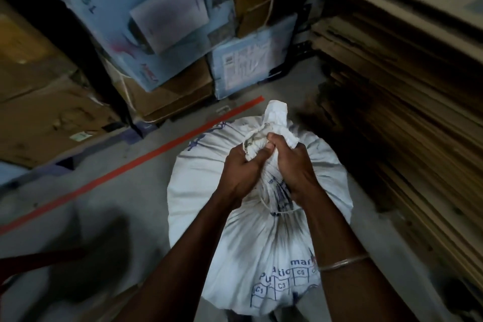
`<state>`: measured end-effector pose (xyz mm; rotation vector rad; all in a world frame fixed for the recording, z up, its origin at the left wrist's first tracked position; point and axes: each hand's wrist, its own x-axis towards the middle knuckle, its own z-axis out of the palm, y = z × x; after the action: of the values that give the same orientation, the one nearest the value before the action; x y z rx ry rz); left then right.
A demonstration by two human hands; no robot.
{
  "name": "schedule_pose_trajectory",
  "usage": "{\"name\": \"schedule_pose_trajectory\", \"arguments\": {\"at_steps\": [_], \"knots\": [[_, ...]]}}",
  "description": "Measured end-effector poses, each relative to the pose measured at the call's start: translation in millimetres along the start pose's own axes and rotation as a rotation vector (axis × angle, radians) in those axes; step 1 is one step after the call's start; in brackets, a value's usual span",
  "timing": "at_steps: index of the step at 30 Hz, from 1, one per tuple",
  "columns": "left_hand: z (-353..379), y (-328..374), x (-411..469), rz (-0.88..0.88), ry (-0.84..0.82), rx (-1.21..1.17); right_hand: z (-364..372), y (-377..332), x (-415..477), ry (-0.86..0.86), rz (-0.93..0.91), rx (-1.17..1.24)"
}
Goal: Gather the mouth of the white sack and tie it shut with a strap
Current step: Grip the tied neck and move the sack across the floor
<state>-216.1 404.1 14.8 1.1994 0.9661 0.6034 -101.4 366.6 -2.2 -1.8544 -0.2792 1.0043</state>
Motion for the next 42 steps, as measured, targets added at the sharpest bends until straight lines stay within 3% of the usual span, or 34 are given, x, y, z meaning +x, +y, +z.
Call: {"name": "schedule_pose_trajectory", "arguments": {"at_steps": [10,18,29,33,42], "knots": [[-72.7,24.5,84.0,-0.005,0.229,0.056,99.2,-62.9,64.2,-0.213,-0.159,-0.068],[-125.7,50.8,142.3,-0.009,0.337,0.053,170.0,-110.8,104.2,-0.277,-0.101,-0.184],[-196.5,43.9,227.5,-0.073,0.342,0.048,257.6,-134.1,169.7,-0.297,-0.185,-0.193],[-212.7,25.6,258.0,-0.101,0.354,0.125,276.8,-128.4,195.1,-0.252,-0.111,-0.188],[-216.6,-25.6,294.6,-0.107,0.350,0.293,295.8,-92.4,245.2,-0.334,-0.067,-0.195]]}}
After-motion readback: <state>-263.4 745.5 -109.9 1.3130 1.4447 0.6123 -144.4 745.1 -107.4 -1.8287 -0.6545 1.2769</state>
